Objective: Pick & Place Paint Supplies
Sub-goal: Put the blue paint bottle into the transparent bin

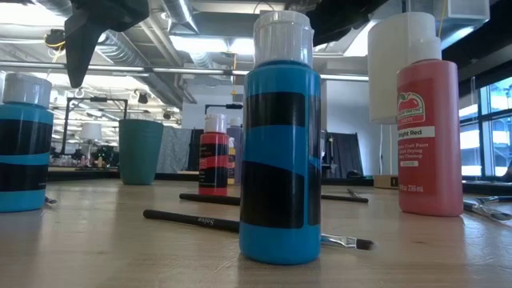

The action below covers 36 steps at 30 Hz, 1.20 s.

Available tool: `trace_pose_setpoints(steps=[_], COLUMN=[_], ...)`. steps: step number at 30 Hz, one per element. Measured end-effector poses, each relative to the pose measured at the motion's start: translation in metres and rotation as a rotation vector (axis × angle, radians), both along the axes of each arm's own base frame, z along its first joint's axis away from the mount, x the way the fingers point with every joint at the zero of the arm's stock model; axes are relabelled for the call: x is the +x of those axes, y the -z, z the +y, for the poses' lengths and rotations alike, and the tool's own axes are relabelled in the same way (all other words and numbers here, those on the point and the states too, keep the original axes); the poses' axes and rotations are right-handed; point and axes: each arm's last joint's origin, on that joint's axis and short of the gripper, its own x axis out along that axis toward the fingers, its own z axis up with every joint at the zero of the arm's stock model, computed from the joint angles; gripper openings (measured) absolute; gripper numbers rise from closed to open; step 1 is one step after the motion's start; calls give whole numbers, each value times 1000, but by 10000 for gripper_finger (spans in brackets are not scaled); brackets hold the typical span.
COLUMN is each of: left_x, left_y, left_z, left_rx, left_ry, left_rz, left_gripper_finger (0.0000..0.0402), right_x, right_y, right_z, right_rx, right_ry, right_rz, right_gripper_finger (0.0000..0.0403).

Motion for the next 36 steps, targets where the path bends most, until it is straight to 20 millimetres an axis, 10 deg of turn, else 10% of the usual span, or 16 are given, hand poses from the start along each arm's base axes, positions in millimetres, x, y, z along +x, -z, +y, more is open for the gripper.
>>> trace_pose_setpoints(steps=[36], left_x=[-4], left_y=[10], left_z=[4], left_rx=[-48], left_ry=[21], left_rz=[-13], left_gripper_finger=[287], right_x=[2], right_y=[-1], right_z=[-4], right_rx=[3], right_ry=[15], right_rz=[-15], right_gripper_finger=[284])
